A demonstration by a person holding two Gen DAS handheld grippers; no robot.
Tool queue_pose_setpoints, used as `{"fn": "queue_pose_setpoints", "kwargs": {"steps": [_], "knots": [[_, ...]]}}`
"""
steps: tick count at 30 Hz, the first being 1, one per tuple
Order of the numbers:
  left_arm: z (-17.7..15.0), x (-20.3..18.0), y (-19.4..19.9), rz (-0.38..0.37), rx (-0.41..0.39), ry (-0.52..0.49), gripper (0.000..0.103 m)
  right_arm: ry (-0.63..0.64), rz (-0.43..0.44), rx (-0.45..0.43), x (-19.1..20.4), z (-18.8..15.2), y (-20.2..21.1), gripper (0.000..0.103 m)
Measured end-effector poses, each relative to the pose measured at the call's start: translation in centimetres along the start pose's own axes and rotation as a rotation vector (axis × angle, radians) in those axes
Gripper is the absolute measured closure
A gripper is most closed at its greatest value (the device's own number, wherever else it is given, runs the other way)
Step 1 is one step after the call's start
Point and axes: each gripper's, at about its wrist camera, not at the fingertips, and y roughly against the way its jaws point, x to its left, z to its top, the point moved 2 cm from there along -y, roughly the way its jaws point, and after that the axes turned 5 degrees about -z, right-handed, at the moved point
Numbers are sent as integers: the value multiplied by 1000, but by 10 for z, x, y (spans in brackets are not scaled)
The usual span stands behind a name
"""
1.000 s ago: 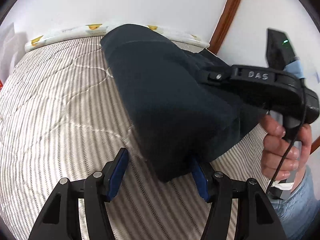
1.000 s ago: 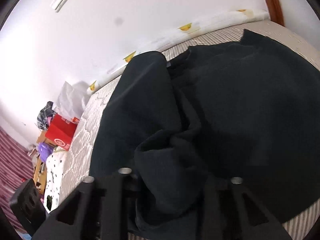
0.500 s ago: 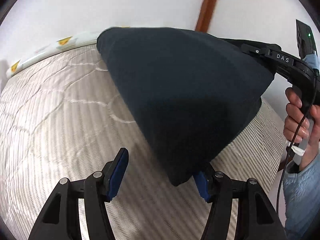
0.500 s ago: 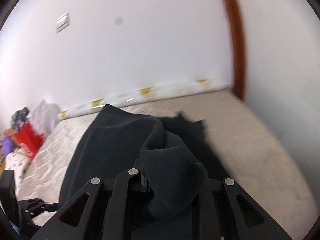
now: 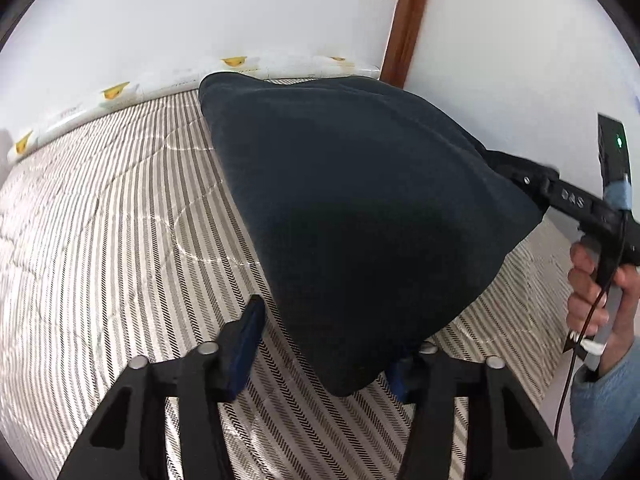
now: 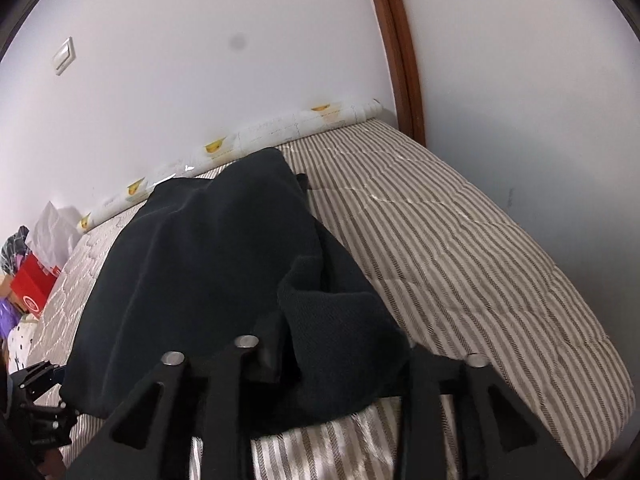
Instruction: Fold small clothes
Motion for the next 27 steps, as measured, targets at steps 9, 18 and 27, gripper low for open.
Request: {"fn": "queue_pose_setpoints", "kwargs": {"steps": [9, 18, 27], "knots": [[0, -3, 8, 23, -52, 26, 77, -95, 98, 122, 1, -11, -33, 59], [2, 33, 36, 49, -120, 91, 82, 1, 67, 98, 58, 2, -35, 82], [-14, 120, 78, 119, -146, 207, 82, 106, 151, 123, 162, 1, -53, 82]]}}
